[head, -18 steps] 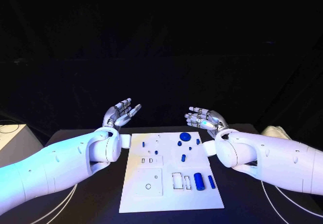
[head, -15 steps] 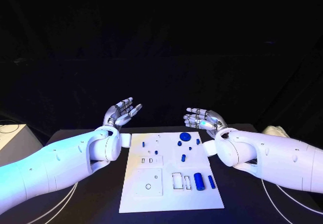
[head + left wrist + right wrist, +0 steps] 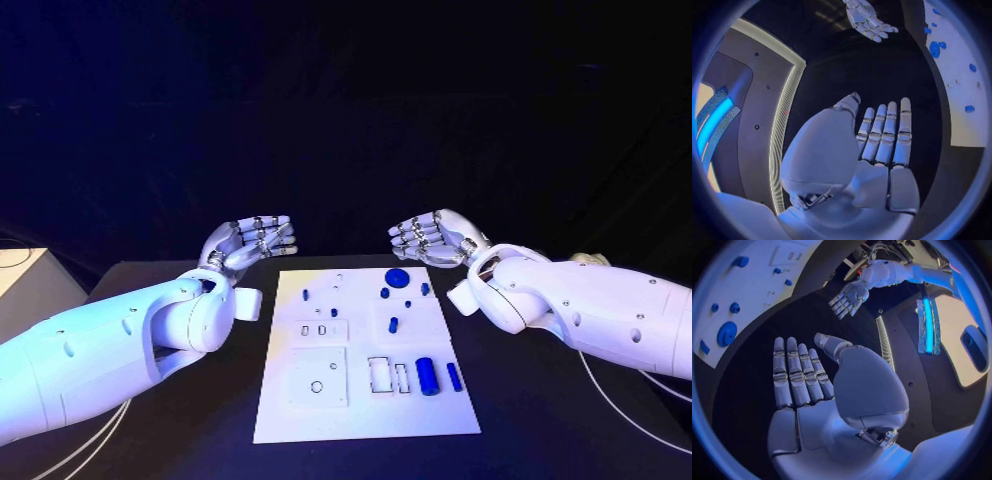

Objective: Assemble the parts on the task board

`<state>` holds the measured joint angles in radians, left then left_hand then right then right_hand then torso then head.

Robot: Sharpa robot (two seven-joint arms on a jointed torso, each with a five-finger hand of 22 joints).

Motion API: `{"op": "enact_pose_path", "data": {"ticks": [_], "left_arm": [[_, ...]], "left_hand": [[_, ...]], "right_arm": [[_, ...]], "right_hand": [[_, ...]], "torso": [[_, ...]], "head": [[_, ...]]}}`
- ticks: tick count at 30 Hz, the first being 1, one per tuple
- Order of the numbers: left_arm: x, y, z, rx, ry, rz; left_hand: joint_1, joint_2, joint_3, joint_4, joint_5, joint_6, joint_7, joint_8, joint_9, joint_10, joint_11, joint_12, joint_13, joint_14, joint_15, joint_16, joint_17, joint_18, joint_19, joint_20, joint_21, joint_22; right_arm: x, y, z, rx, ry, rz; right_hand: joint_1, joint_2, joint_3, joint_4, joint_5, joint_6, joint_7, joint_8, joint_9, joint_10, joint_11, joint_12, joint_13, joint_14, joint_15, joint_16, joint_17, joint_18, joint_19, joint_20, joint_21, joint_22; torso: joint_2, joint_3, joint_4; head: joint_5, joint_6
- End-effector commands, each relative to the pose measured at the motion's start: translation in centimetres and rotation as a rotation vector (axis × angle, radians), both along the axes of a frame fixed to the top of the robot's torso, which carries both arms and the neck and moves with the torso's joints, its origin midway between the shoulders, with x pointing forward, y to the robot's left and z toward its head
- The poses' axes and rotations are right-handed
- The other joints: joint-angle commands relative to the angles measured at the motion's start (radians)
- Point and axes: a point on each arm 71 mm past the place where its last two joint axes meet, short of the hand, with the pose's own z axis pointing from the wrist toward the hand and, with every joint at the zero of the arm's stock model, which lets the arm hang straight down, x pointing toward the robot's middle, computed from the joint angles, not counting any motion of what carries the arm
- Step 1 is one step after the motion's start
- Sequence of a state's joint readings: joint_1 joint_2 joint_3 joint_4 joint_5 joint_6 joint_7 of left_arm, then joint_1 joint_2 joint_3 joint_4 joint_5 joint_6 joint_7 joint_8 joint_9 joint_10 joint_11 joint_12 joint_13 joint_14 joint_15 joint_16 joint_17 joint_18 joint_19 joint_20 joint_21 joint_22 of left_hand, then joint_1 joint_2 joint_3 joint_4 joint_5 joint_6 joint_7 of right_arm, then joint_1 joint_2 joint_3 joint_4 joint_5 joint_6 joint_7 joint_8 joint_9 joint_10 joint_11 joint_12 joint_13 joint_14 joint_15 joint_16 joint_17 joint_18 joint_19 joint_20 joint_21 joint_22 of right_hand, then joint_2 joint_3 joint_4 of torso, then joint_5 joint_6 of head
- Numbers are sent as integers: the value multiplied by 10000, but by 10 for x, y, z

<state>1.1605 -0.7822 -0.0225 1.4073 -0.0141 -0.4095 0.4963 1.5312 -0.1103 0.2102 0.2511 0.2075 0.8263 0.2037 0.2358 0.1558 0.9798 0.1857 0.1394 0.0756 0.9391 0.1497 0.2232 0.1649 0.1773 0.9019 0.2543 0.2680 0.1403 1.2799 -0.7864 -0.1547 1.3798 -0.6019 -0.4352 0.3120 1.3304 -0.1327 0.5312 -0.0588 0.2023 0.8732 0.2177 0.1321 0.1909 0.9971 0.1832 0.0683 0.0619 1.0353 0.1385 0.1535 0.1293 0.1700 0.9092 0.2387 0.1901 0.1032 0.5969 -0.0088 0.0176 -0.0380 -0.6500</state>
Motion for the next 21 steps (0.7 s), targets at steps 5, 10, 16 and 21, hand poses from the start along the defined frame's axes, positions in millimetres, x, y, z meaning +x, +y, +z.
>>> {"op": "enact_pose_path", "data": {"ticks": [5,10,16,21], "left_arm": [[-13,-1,15,-30,-299,-1081],[-25,-1,22,-206,-298,-1554],[-42,-4,30,-424,-223,-2191],[-54,-8,36,-424,-256,-2671]], "left_hand": [[196,-442,879,-98,-16,671,7,196,87,1144,-366,-181,-69,1232,-492,924,943,26,894,-581,1422,777],[-23,-712,1409,-242,-19,819,-84,180,156,1513,-462,-489,-71,1493,-725,2111,2027,-45,815,-871,3164,1945],[-343,-922,1997,-406,-21,806,-85,118,242,1612,-552,-696,-54,1243,-870,4586,3767,-18,383,-999,5473,3547],[-575,-1065,2278,-512,-51,737,-84,93,312,1648,-541,-681,-35,1076,-872,5479,4273,34,-97,-961,6301,4150]], "right_arm": [[2,-1,16,-3228,-1685,722],[6,-3,22,-4467,-2081,771],[11,-7,24,-6113,-2337,633],[12,-6,24,-7170,-2513,505]], "right_hand": [[344,-67,-453,-378,-168,1473,-275,324,44,2022,-625,-35,36,2616,-908,839,690,77,1761,-949,2042,1085],[325,-147,-693,-418,-151,1723,-425,269,20,2388,-843,-46,48,3852,-1265,1573,1417,100,2290,-1332,3473,1992],[-56,-660,-80,-216,-127,1664,-490,-57,-25,2020,-938,-61,63,4512,-1391,5346,4087,89,3061,-1553,5533,3421],[-214,-934,297,-25,-246,1550,-549,-142,58,1849,-910,-57,74,4715,-1352,9223,7769,-537,4418,-1472,9001,7829]], "torso": [[452,-30,242],[680,-33,336],[957,-52,497],[1160,-64,639]], "head": [[-291,9],[-430,58],[-641,122],[-766,140]]}}
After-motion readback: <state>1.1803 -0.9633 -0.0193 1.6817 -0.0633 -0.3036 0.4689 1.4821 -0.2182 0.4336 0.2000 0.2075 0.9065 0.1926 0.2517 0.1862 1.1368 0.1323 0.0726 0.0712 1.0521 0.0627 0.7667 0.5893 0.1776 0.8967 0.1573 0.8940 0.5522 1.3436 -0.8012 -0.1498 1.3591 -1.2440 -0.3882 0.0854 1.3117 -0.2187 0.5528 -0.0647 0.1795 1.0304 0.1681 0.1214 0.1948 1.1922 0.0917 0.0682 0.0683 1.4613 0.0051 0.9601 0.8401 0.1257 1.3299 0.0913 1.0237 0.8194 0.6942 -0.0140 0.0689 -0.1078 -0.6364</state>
